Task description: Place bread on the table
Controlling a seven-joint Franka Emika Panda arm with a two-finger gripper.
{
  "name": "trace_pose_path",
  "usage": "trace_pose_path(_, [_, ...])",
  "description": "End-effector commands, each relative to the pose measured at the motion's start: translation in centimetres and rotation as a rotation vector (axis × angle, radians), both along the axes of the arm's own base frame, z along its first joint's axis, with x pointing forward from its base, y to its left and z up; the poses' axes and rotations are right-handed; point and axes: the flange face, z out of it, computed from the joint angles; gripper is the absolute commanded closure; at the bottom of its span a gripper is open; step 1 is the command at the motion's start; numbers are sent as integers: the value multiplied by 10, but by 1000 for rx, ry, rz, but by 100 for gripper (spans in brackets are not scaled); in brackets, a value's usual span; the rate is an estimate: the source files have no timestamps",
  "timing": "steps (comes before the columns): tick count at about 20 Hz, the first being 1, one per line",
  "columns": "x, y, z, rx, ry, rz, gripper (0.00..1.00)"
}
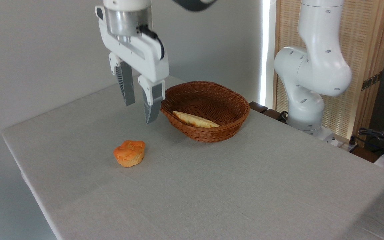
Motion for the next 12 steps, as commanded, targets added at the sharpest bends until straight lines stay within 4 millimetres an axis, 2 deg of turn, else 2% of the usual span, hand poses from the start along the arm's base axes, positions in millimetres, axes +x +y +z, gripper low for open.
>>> trace_pose_path(1, [0,-4,20,71,25,-34,0])
trace_pose_path(5, [-2,-9,28,120,25,-47,0])
trace_pose_path(9, [1,-3,37,149,43,-45,0])
trace_pose_path(12, [3,0,36,150,44,-41,0])
